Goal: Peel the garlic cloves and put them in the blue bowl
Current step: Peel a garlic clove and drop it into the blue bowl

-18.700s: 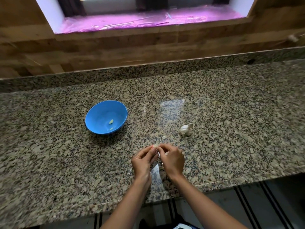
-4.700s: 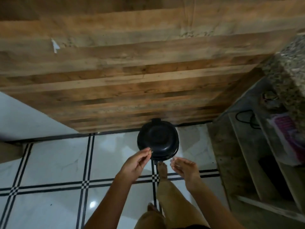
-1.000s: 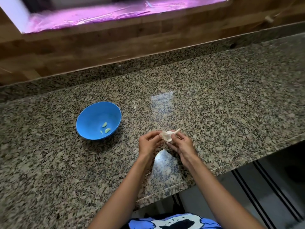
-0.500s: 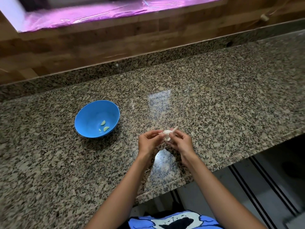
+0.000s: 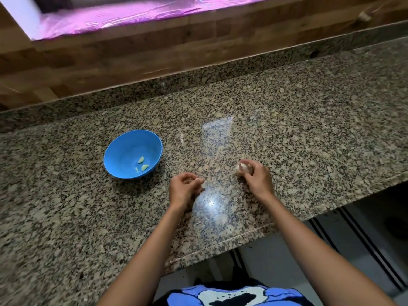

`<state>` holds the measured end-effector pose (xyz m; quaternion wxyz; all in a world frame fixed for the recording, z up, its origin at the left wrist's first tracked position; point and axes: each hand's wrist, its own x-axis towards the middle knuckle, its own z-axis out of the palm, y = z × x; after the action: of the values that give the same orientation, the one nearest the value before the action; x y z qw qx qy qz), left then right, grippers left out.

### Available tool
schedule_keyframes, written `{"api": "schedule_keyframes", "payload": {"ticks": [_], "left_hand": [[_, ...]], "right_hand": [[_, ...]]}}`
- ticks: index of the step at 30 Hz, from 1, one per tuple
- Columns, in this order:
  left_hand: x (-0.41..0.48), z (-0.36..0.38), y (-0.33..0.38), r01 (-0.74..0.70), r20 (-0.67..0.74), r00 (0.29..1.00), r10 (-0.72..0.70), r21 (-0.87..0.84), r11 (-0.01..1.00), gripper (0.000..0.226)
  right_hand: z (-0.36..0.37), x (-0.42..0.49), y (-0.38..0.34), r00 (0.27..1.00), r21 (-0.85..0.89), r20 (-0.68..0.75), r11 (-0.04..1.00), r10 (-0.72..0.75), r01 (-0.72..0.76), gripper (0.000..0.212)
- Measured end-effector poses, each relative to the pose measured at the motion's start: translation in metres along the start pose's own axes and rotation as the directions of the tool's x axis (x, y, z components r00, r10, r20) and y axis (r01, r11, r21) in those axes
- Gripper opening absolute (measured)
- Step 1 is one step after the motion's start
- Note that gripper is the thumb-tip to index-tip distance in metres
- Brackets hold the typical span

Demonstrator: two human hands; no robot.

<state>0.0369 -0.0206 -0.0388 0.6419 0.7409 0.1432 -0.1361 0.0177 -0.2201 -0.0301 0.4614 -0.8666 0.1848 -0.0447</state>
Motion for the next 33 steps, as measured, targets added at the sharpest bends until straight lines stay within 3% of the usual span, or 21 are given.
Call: {"api": "schedule_keyframes", "payload": {"ticks": [3, 5, 7, 9, 10, 12, 14, 15, 18, 20, 22, 26, 29, 32, 33], "left_hand": [[0.001, -0.01, -0.003, -0.137, 0.007, 0.989, 0.145, 0.36, 0.923, 0.014], [0.001, -0.016, -0.007, -0.186, 0.039, 0.981, 0.192, 0.49, 0.852, 0.013], [0.0, -0.02, -0.01, -0.201, 0.037, 0.977, 0.212, 0.511, 0.836, 0.009], [0.0, -0.025, -0.011, -0.162, 0.007, 0.985, 0.175, 0.418, 0.894, 0.005], [0.001, -0.029, -0.012, -0.136, -0.014, 0.988, 0.151, 0.361, 0.923, 0.01], [0.003, -0.033, -0.013, -0.12, -0.042, 0.989, 0.142, 0.335, 0.934, 0.015], [0.001, -0.037, -0.012, -0.162, -0.033, 0.98, 0.197, 0.452, 0.877, 0.011], [0.0, -0.038, -0.012, -0.197, -0.016, 0.969, 0.246, 0.55, 0.812, 0.009], [-0.006, -0.039, -0.015, -0.344, 0.133, 0.909, 0.395, 0.774, 0.531, 0.012], [-0.009, -0.039, -0.021, -0.482, 0.293, 0.846, 0.446, 0.778, 0.403, 0.016], [-0.011, -0.038, -0.028, -0.575, 0.386, 0.785, 0.485, 0.744, 0.339, 0.017], [-0.018, -0.04, -0.031, -0.555, 0.351, 0.806, 0.477, 0.73, 0.399, 0.023], [-0.019, -0.041, -0.029, -0.466, 0.256, 0.856, 0.45, 0.759, 0.454, 0.014], [-0.015, -0.036, -0.013, -0.292, 0.133, 0.943, 0.304, 0.77, 0.567, 0.009], [-0.014, -0.034, -0.007, -0.228, 0.122, 0.972, 0.202, 0.713, 0.663, 0.008]], "right_hand": [[-0.005, 0.01, 0.006, 0.999, -0.041, 0.044, 0.999, -0.005, 0.007, 0.037], [-0.002, 0.011, 0.01, 1.0, -0.106, 0.006, 0.994, -0.01, 0.01, 0.052], [0.007, 0.0, 0.012, 0.979, -0.211, -0.14, 0.97, -0.15, 0.119, 0.065], [0.02, -0.022, 0.009, 0.902, -0.213, -0.229, 0.923, -0.367, 0.322, 0.059], [0.029, -0.033, 0.007, 0.868, -0.21, -0.165, 0.877, -0.468, 0.433, 0.056], [0.047, -0.051, 0.006, 0.811, -0.231, 0.128, 0.778, -0.571, 0.585, 0.061], [0.059, -0.055, 0.01, 0.791, -0.336, 0.405, 0.73, -0.458, 0.595, 0.077], [0.062, -0.054, 0.014, 0.799, -0.409, 0.478, 0.713, -0.365, 0.57, 0.082], [0.067, -0.05, 0.025, 0.812, -0.514, 0.518, 0.661, -0.269, 0.547, 0.083], [0.069, -0.051, 0.026, 0.807, -0.534, 0.531, 0.636, -0.26, 0.557, 0.08], [0.068, -0.051, 0.026, 0.808, -0.533, 0.529, 0.639, -0.259, 0.554, 0.08], [0.068, -0.051, 0.025, 0.811, -0.52, 0.526, 0.657, -0.257, 0.546, 0.081], [0.068, -0.051, 0.025, 0.811, -0.504, 0.523, 0.673, -0.261, 0.541, 0.08], [0.068, -0.051, 0.025, 0.809, -0.509, 0.528, 0.666, -0.258, 0.545, 0.079], [0.067, -0.051, 0.025, 0.809, -0.511, 0.528, 0.665, -0.257, 0.545, 0.079]]}}
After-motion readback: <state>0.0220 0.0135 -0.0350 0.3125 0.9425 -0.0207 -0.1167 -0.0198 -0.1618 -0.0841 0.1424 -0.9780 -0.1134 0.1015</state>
